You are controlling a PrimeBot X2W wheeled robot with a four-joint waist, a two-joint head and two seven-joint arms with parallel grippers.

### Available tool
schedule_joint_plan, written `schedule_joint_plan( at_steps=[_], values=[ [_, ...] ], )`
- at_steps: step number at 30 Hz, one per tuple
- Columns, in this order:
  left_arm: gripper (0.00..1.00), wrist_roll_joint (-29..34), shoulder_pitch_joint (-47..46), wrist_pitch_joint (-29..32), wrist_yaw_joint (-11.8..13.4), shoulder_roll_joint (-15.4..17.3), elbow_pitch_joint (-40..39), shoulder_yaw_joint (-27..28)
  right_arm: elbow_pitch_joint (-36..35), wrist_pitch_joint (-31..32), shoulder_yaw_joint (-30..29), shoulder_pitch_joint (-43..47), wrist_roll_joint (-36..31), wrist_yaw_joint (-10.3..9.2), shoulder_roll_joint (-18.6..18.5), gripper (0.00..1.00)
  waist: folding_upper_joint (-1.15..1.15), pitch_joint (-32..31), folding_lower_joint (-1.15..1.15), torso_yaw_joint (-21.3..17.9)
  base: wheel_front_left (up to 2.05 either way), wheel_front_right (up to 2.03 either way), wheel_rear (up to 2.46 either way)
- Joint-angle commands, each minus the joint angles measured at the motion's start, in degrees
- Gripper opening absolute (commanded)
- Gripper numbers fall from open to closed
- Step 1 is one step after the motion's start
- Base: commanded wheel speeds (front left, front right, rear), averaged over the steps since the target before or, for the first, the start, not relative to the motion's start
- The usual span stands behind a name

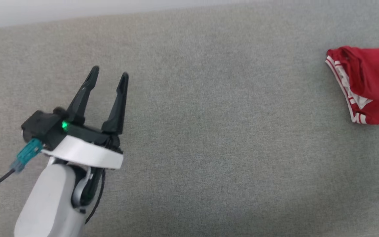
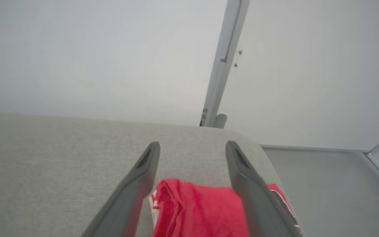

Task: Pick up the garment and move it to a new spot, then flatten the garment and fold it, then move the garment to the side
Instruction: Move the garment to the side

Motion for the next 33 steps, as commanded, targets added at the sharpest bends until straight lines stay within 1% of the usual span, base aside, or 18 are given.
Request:
schedule_joint_plan(
  at_steps=[1,8,13,15,24,27,28,33],
  values=[
    [1.0,1.0,0.9,-0.3,-0.2,0.1,-0.3,0.8,-0.5,-0.8,0.3,1.3,0.7,-0.01,0.5,1.0,0.0,-1.3,0.0,0.2,0.0,0.0,0.0],
    [1.0,3.5,7.4,-0.3,-0.2,-0.2,-1.3,6.2,-5.0,-5.5,0.4,9.4,2.1,-0.01,2.7,1.0,0.0,-5.9,0.0,1.8,0.0,0.0,0.0],
    [1.0,4.8,14.4,-0.3,-0.2,-0.6,-1.7,9.5,-9.0,-7.7,-2.1,17.9,1.2,-0.01,4.0,1.0,0.0,-10.0,0.0,3.3,0.0,0.0,0.0],
    [1.0,5.0,17.0,-0.3,-0.2,-0.8,-1.9,10.7,-10.6,-8.1,-3.7,21.0,1.2,-0.01,5.1,1.0,0.0,-11.2,0.0,3.6,0.0,0.0,0.0],
    [1.0,6.7,26.3,-0.3,-0.2,-2.6,-2.9,15.6,-21.6,-8.9,-11.5,35.7,-5.5,-0.01,9.4,1.0,0.0,-15.8,0.0,5.2,0.0,0.0,0.0],
    [1.0,7.3,28.5,-0.3,-0.2,-3.4,-3.6,17.0,-25.9,-8.9,-14.6,40.4,-8.1,-0.01,11.4,1.0,0.0,-16.8,0.0,5.7,0.0,0.0,0.0],
    [1.0,7.3,28.5,-0.3,-0.2,-3.4,-3.6,17.0,-25.9,-8.9,-14.6,40.4,-8.1,-0.01,11.4,1.0,0.0,-16.8,0.0,5.7,0.0,0.0,0.0],
    [1.0,7.9,30.7,-0.3,-0.2,-3.8,-4.4,18.1,-32.8,-8.9,-19.4,47.6,-11.9,-0.01,15.1,1.0,0.0,-17.8,0.0,6.4,0.0,0.0,0.0]
  ],
)
